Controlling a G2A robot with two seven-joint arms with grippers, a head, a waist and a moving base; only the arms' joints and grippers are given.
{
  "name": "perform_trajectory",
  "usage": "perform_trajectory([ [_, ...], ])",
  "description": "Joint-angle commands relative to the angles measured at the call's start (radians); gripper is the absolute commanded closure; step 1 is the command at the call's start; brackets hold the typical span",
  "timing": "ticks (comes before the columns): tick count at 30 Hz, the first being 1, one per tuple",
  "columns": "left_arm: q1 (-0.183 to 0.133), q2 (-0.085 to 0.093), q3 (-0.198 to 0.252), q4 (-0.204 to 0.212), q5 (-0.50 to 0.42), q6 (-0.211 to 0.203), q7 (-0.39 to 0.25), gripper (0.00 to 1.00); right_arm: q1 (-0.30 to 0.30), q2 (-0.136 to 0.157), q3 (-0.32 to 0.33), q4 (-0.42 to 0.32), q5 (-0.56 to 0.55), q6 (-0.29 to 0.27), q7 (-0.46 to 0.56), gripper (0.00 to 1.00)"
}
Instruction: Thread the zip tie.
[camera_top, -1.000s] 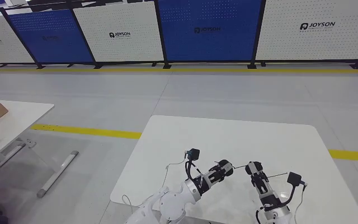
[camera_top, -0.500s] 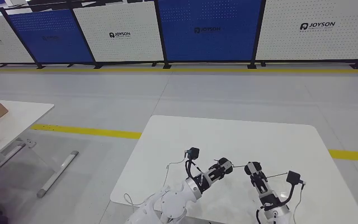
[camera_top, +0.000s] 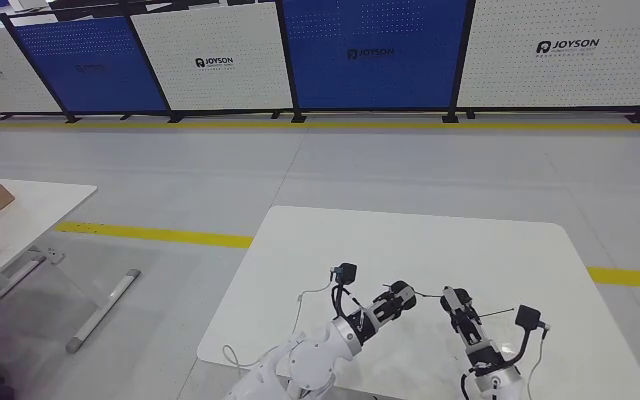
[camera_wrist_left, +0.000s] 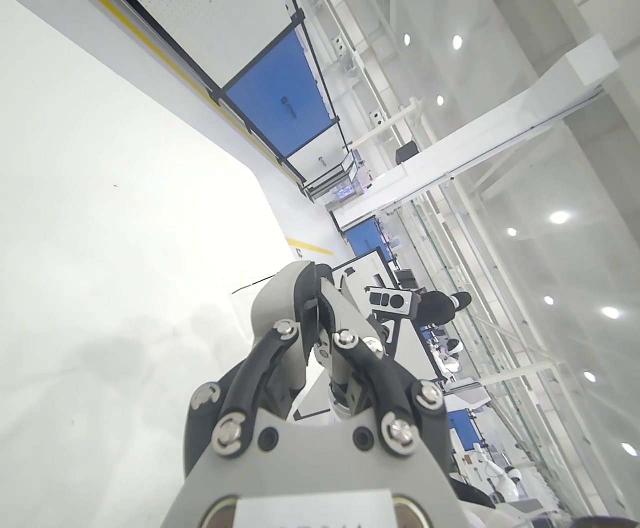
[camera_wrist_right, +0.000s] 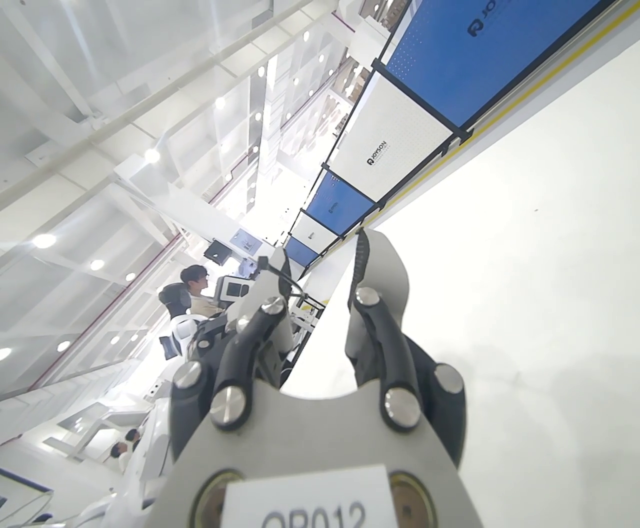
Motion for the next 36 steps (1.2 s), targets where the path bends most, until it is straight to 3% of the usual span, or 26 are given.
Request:
perform_trajectory([
  [1,-0.001,-0.001,0.001,0.0,0.001,0.002,0.003,1.0,-0.001,0.0,0.0,-0.001,-0.005,0.0,0.003,0.73],
  [8,0.0,-0.002,0.005,-0.004,0.006,0.004,0.008,1.0,0.001,0.0,-0.007,0.001,-0.031,0.0,0.018,0.78],
  [10,0.001,-0.002,0.005,-0.005,0.008,0.004,0.008,1.0,0.002,0.0,-0.009,0.002,-0.032,0.0,0.018,0.83],
  [12,0.001,-0.002,0.005,-0.005,0.008,0.004,0.009,1.0,0.003,0.0,-0.009,0.002,-0.033,0.0,0.018,0.99],
  [13,0.002,-0.002,0.005,-0.005,0.008,0.004,0.009,1.0,0.003,0.0,-0.01,0.002,-0.033,0.0,0.017,1.0],
  [36,0.002,-0.003,0.007,0.0,0.013,-0.006,-0.005,1.0,0.004,0.006,-0.008,-0.002,-0.015,0.0,0.052,1.0],
])
